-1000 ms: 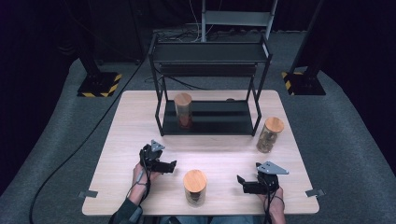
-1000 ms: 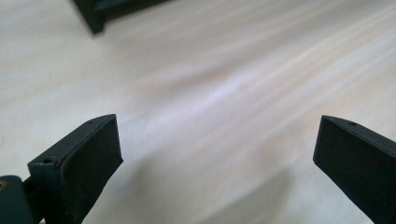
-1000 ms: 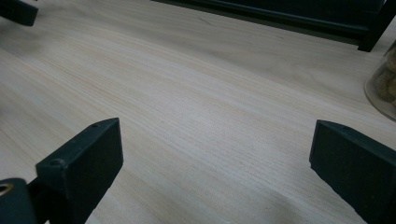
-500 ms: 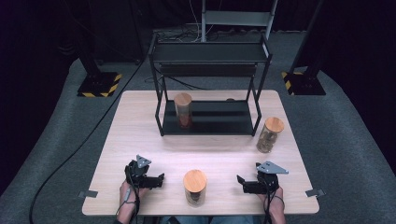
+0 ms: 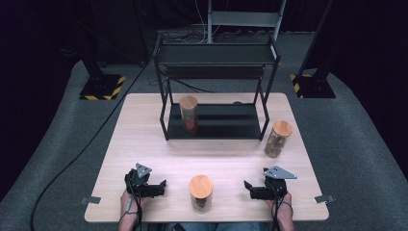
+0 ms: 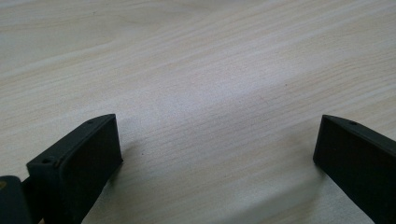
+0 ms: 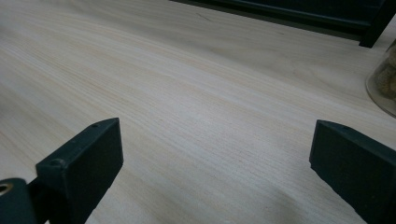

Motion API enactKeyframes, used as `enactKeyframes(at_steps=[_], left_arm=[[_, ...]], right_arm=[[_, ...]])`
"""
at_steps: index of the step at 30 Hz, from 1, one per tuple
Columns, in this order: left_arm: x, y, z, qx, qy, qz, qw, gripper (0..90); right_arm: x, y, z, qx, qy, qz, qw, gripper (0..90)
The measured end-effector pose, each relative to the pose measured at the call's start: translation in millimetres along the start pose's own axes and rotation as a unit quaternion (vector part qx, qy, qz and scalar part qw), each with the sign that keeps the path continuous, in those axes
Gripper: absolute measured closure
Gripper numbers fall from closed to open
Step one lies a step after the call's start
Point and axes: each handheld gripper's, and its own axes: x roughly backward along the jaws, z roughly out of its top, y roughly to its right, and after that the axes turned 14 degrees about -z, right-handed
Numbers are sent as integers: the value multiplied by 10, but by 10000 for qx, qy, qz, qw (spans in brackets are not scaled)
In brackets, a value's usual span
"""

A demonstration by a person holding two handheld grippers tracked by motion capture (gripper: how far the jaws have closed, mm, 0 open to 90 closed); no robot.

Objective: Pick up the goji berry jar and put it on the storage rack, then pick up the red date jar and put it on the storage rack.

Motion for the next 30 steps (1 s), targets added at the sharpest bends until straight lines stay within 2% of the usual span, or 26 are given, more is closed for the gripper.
enactKeyframes(at_steps=[30], left_arm=[[1,6,-3,20,6,27,10000,3]], right_arm=[[8,0,-4,-18,36,-31,10000,22]])
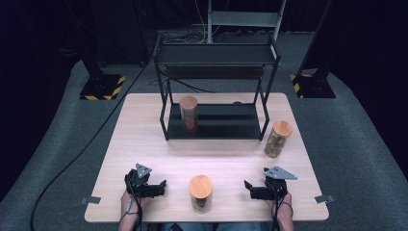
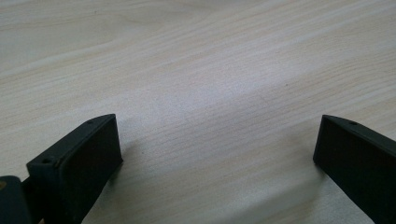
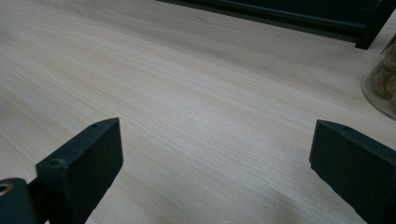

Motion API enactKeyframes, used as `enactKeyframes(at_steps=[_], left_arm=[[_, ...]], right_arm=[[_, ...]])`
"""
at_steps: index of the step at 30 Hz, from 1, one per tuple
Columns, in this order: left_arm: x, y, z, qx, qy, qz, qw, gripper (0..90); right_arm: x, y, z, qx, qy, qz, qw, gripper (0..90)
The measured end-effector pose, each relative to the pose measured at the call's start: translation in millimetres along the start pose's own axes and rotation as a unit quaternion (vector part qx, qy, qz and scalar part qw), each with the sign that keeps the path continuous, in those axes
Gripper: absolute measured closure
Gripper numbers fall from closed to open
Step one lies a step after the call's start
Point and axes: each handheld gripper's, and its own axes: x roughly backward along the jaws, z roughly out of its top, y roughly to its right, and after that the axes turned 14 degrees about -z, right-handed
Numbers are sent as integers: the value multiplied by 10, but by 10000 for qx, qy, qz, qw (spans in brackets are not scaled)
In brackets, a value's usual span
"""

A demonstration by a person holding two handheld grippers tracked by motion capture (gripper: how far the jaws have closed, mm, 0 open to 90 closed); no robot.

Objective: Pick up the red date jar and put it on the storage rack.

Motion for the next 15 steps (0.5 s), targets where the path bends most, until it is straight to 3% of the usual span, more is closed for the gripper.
enactKeyframes(at_steps=[15], left_arm=[[0,-1,0,0,-1,-3,10000,3]], right_arm=[[14,-15,-5,31,59,-86,9999,10]])
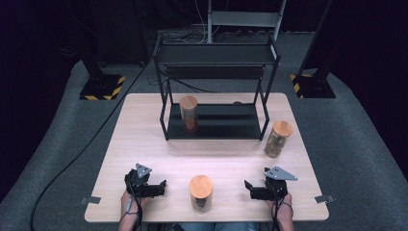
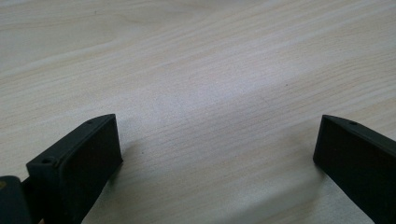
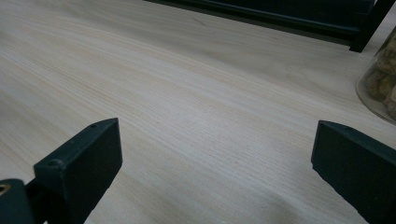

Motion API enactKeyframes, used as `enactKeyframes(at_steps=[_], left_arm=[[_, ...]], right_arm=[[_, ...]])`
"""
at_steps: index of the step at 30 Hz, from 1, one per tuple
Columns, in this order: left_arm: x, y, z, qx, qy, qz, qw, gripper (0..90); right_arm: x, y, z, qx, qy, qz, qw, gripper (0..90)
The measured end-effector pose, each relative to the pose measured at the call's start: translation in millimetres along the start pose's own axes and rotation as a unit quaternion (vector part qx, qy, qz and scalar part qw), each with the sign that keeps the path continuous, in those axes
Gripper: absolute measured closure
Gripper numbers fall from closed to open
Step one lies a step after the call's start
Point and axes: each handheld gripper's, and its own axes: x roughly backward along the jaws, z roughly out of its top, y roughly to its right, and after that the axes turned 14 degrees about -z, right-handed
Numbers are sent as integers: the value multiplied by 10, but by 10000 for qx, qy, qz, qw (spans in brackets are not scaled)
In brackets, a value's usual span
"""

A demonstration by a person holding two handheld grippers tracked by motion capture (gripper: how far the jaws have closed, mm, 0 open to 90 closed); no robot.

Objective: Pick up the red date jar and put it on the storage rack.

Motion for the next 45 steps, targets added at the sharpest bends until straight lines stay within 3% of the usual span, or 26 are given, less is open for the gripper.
enactKeyframes(at_steps=[5,9,17,21,32,45], left_arm=[[1,-1,1,1,-6,-1,10000,3],[0,0,1,7,0,-2,10000,3],[1,-1,1,6,0,-1,10000,3],[0,-1,1,9,1,-2,10000,3],[0,-1,1,7,-1,-1,10000,3],[-1,-1,2,16,4,-3,10000,2]], right_arm=[[14,-52,-5,187,-13,-110,9998,3],[44,-113,-15,178,-45,-79,9998,1],[187,-410,15,178,-22,271,9995,3],[309,-592,82,192,84,577,9981,5],[597,-1093,275,621,459,1334,9880,5],[515,-1391,303,931,477,1785,9784,4]])
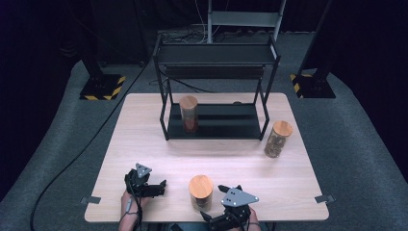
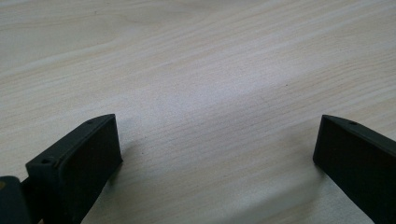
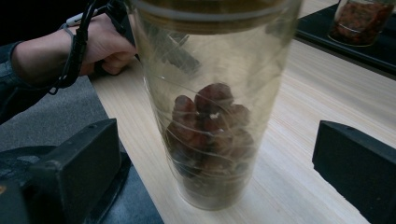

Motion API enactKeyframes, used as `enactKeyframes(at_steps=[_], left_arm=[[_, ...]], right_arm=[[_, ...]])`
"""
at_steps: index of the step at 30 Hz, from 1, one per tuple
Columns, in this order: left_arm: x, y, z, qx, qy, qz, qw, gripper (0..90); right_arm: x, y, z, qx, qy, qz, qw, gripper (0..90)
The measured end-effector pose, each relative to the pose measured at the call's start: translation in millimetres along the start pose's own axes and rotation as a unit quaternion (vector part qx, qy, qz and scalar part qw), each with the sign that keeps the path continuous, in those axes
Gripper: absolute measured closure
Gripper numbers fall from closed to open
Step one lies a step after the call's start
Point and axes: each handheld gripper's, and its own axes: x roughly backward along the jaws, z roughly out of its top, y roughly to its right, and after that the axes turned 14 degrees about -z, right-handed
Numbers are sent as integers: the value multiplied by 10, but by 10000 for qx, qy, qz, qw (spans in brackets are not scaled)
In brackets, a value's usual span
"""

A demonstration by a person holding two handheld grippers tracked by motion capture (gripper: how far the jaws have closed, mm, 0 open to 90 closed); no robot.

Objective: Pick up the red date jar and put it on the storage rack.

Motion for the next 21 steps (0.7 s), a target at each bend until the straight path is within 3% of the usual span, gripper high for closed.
enactKeyframes(at_steps=[9,21], left_arm=[[0,0,0,-3,0,2,10000,2],[0,0,0,-4,-1,3,10000,2]], right_arm=[[-213,-82,-13,113,9,217,9997,2],[-388,-120,-47,117,170,268,9994,1]])
